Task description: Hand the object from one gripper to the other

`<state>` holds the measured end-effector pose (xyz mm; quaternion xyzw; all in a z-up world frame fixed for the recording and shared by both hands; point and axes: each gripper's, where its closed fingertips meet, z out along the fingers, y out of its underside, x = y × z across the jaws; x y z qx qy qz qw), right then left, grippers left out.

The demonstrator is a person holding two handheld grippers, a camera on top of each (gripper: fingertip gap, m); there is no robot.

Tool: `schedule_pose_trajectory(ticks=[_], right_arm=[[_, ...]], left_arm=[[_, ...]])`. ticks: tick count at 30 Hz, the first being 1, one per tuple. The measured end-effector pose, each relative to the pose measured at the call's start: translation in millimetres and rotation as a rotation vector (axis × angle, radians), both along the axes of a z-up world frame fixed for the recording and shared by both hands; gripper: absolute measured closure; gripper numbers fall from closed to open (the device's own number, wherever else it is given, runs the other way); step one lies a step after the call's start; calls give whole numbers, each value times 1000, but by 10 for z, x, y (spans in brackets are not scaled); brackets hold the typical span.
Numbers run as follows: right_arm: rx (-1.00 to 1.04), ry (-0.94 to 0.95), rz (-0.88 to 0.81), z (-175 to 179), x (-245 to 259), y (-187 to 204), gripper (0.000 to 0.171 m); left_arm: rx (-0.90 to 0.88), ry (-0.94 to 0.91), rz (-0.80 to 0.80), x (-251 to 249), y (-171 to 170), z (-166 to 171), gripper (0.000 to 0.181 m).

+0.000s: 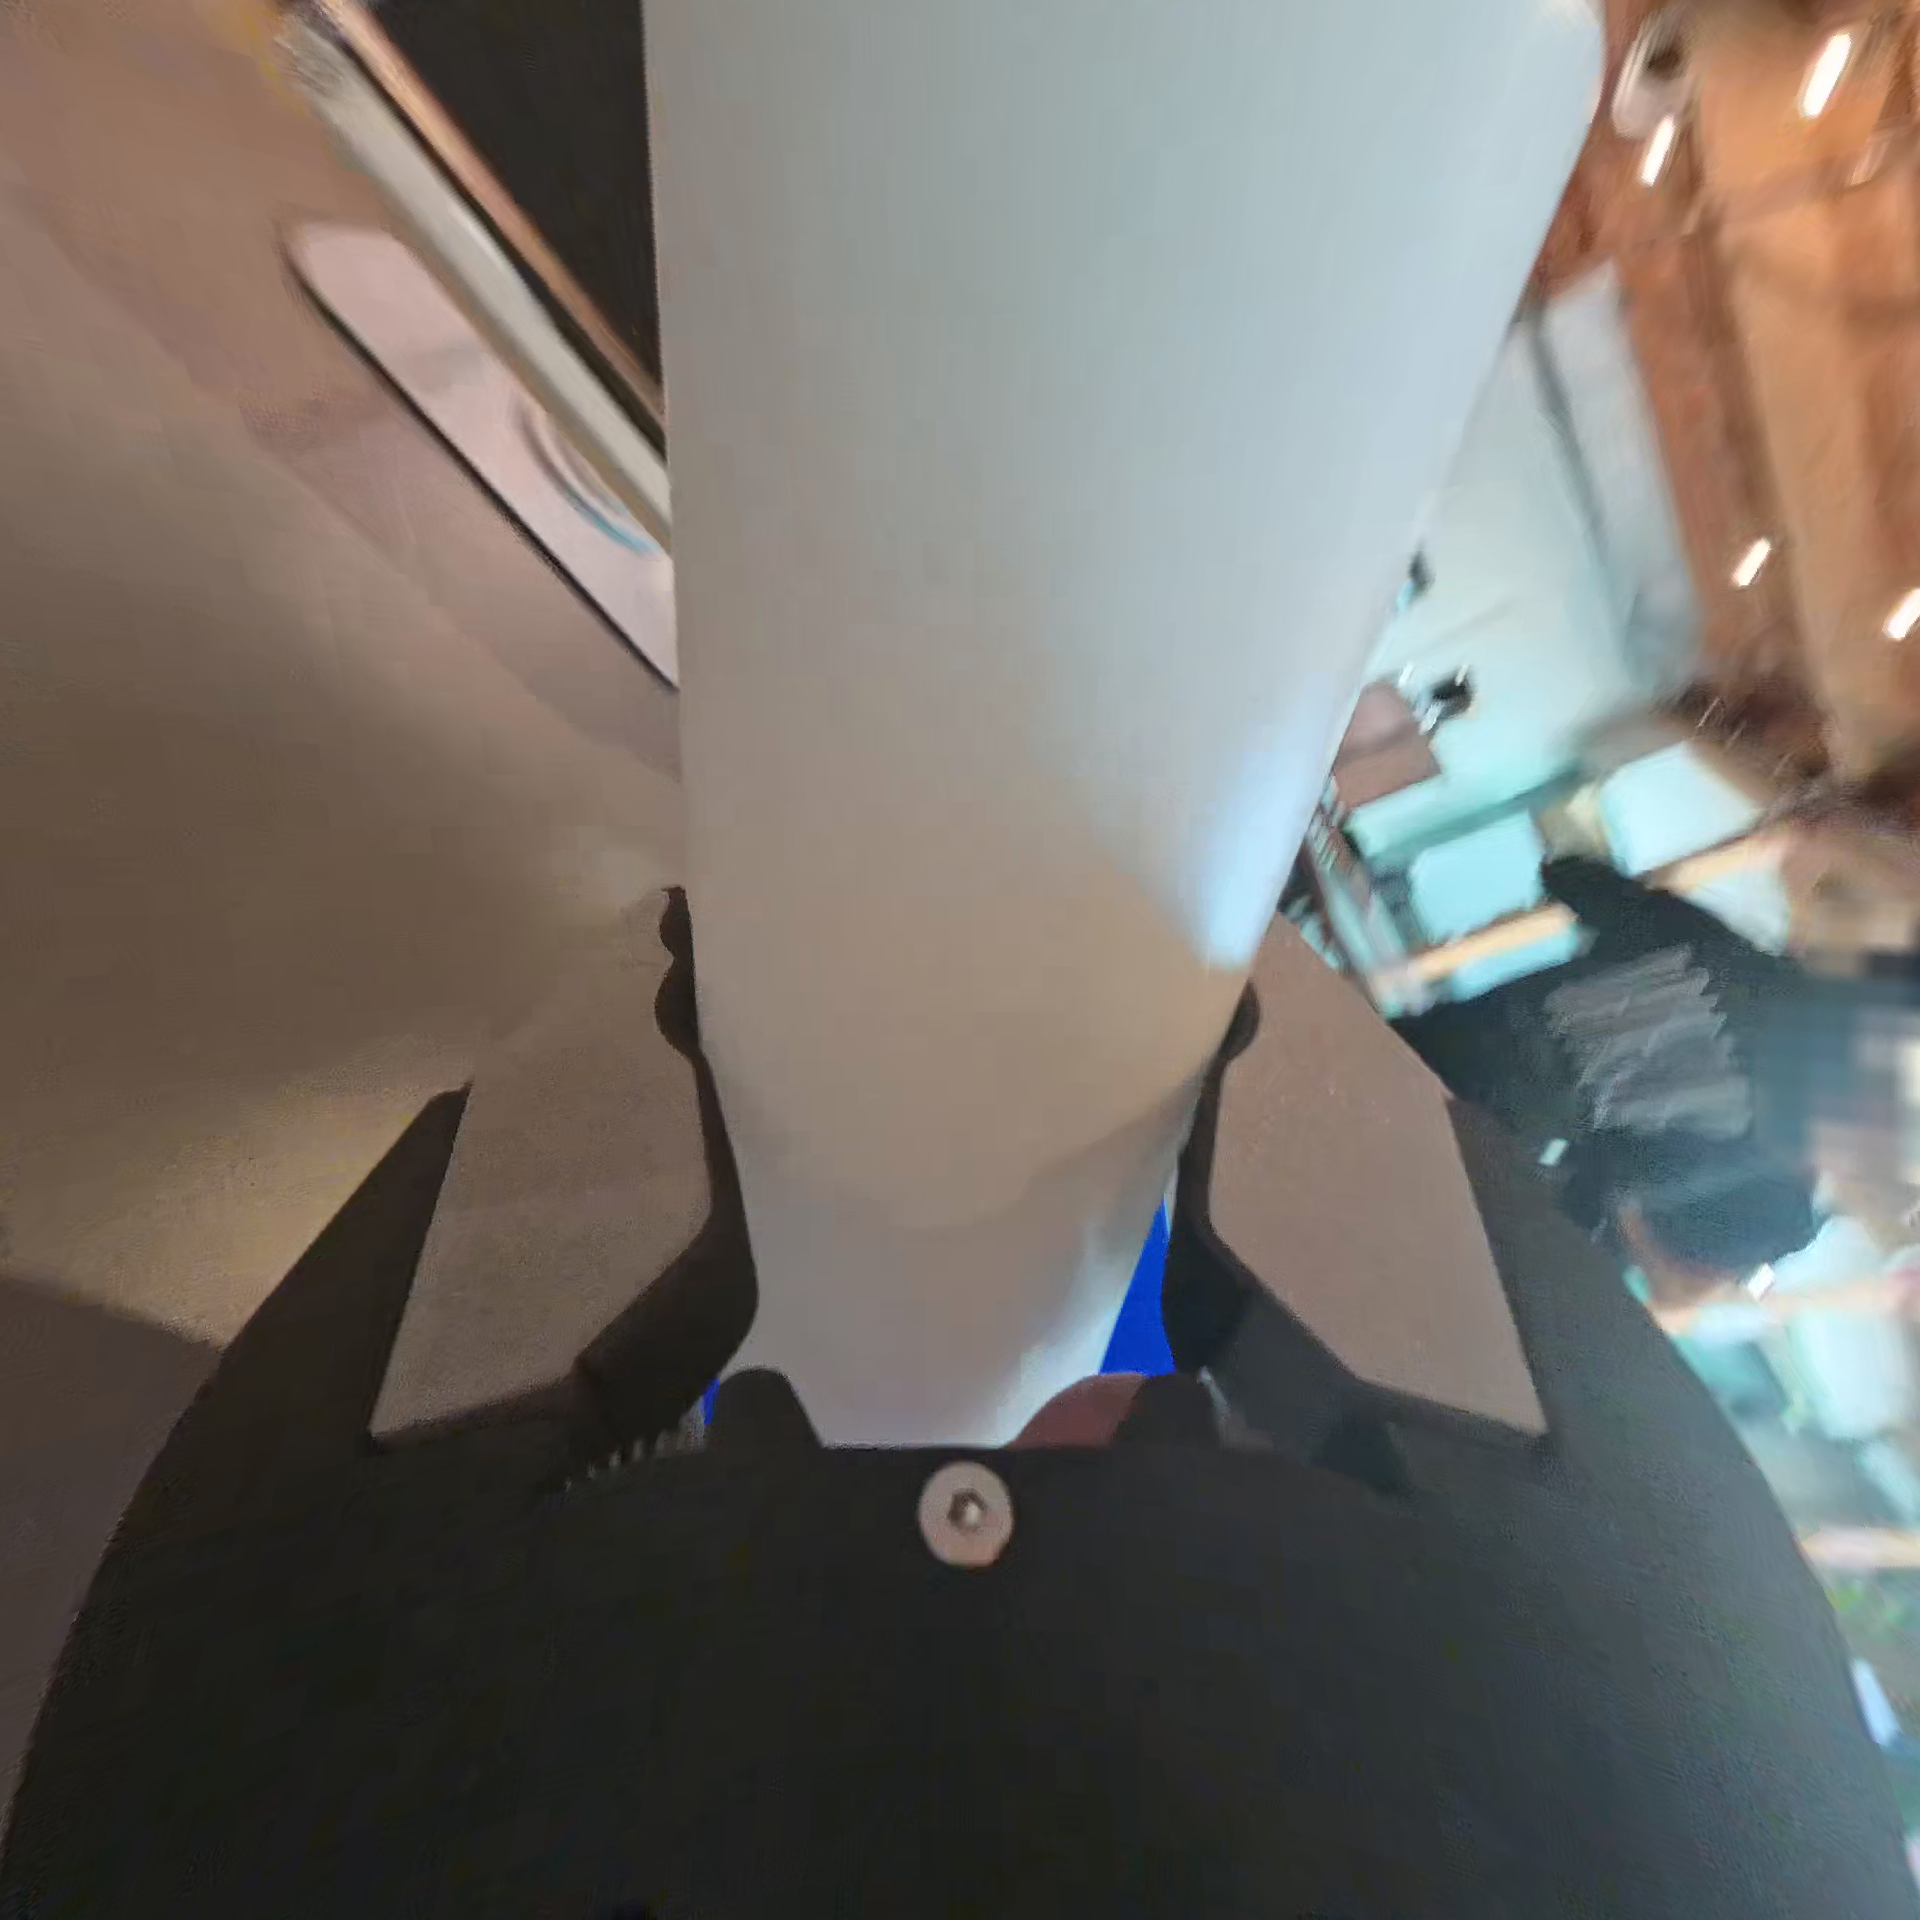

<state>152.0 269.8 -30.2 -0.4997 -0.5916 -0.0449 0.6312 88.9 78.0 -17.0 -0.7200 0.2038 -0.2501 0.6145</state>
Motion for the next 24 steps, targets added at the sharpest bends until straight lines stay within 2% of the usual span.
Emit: schedule_pose_trajectory(ticks=[4,7,10,12,14,20,24], right_arm=[[-340,-26,-180,11,584,792,72],[-477,-81,-299,-197,891,1248,72],[-624,-157,-391,-598,1080,1507,72],[-738,-245,-423,-942,1162,1534,71],[-802,-287,-447,-1149,1225,1530,79],[-757,-68,-356,-811,1198,1508,84],[-773,85,-317,-520,1300,1298,81]], left_arm=[[-5,125,142,-280,-252,-99,103],[-23,189,333,-632,-489,-154,112],[20,301,609,-1176,-815,-104,97],[21,385,724,-1492,-1127,-83,100],[-4,403,775,-1743,-1492,-78,100],[-53,230,878,-2283,-2474,-224,93],[-73,206,917,-2347,-2680,-582,87]])
